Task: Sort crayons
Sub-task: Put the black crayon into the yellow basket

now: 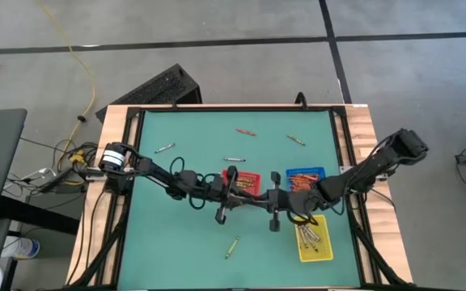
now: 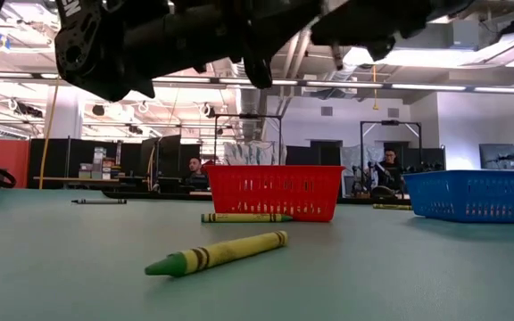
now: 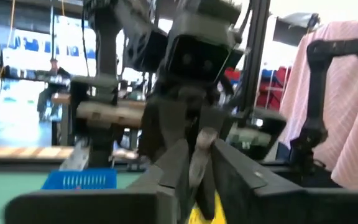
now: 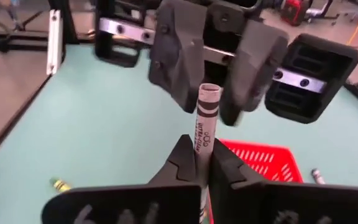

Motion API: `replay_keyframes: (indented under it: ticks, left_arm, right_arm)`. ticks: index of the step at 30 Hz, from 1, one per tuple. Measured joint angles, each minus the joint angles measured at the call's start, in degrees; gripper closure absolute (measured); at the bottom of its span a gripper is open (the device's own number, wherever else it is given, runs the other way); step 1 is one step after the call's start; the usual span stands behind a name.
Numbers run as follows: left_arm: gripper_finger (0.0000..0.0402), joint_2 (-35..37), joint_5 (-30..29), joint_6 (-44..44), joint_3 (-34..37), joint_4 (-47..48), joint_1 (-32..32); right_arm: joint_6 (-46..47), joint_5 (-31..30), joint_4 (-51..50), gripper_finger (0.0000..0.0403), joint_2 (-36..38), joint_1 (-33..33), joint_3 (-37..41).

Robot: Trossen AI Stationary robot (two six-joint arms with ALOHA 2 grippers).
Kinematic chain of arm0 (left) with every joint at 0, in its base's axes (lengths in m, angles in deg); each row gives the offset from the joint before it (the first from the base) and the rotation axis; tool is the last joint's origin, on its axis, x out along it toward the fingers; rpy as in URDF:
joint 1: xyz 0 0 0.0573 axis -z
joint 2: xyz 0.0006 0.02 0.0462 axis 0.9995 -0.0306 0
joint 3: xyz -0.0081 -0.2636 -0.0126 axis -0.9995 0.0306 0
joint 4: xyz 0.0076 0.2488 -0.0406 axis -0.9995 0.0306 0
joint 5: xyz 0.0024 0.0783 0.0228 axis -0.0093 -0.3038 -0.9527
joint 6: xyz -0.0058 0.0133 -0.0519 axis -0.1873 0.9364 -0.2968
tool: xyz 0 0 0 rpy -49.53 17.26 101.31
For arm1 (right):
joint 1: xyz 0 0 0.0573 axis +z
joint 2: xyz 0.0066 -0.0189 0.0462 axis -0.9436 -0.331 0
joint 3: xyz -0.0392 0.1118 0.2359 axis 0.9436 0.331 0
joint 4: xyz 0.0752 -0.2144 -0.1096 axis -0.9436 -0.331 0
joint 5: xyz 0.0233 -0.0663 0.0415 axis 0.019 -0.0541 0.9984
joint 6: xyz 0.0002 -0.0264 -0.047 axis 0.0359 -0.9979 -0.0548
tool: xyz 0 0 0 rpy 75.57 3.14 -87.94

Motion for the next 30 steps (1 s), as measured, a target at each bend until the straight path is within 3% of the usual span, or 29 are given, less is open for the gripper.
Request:
replay_keyframes:
  ticks: [6,10,14,17,21,30]
  left_arm:
    - [0.0255,3.4,0.3,-2.4,1.0,10.5,-0.9]
    - [0.0225,9.2,0.8,-3.7,1.7,29.1,-2.0]
    - [0.0220,14.3,-3.7,-5.6,1.7,45.5,-2.2]
    - [0.0223,16.0,-8.1,-6.0,1.7,52.3,-1.7]
    - [0.0227,16.5,-9.9,-5.2,1.7,53.9,-1.0]
    - [0.0228,16.5,-9.9,-3.5,1.7,53.2,-1.2]
  right_arm:
    - [6.8,1.1,-20.8,0.0394,7.7,2.0,0.0]
    - [14.3,4.4,-39.4,0.0394,13.0,2.2,-0.1]
    - [21.7,5.3,-52.5,0.0395,15.0,2.2,0.0]
    - [28.1,11.5,-55.1,0.0396,15.3,2.2,0.0]
    - [37.5,18.5,-54.2,0.0396,15.3,4.1,0.0]
    - [63.6,21.1,-52.3,0.0396,13.7,16.6,-0.1]
